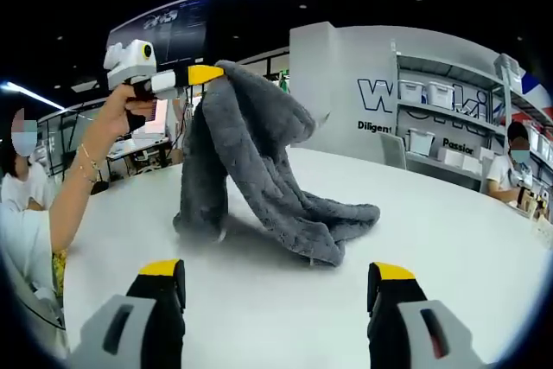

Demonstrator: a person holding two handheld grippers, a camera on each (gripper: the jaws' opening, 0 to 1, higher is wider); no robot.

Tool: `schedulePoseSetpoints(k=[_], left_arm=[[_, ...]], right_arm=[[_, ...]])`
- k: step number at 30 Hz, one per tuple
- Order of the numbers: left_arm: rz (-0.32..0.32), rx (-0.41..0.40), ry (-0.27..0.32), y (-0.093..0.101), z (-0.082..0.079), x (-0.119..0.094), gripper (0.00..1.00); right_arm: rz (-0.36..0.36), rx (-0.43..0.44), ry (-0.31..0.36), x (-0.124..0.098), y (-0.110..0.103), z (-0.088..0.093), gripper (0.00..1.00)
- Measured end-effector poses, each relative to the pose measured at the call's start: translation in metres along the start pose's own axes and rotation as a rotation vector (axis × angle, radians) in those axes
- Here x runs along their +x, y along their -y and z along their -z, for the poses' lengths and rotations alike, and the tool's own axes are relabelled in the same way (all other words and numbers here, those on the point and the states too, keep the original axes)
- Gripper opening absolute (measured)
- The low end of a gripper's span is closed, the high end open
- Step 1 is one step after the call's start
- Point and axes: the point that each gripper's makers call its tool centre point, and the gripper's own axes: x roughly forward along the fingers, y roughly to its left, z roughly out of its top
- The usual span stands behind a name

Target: Fold the towel on the table until its edges align and the towel forms a compact rectangular stack.

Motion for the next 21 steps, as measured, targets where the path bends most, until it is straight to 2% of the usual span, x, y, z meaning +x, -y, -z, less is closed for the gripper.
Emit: schedulePoseSetpoints(k=[4,7,8,10,14,16,18,21], left_arm=[[0.016,-0.001,0.036,0.005,-0.015,-0.006,0.05],[0.050,-0.043,0.064,0.007,-0.023,-0.010,0.05],[0.049,-0.050,0.063,0.005,-0.021,-0.010,0.05],[0.006,-0.080,0.049,-0.007,-0.013,-0.011,0.05],[-0.115,-0.140,-0.021,-0.047,0.028,-0.010,0.05],[-0.197,-0.137,-0.080,-0.069,0.058,-0.011,0.05],[-0.252,-0.136,-0.118,-0.084,0.077,-0.013,0.05],[-0.302,-0.138,-0.161,-0.101,0.104,-0.014,0.05]], right_arm=[[-0.001,-0.001,0.003,0.000,0.000,-0.001,0.91],[0.000,-0.002,0.003,0.000,0.001,-0.002,0.91],[0.001,-0.002,0.004,0.000,0.002,-0.002,0.91],[-0.001,-0.002,0.005,0.000,0.002,-0.004,0.91],[-0.002,-0.003,0.005,0.000,0.002,-0.004,0.91],[-0.003,-0.004,0.007,0.000,0.002,-0.005,0.91],[-0.004,-0.005,0.009,0.000,0.002,-0.005,0.91],[-0.003,-0.007,0.008,0.000,0.001,-0.005,0.91]])
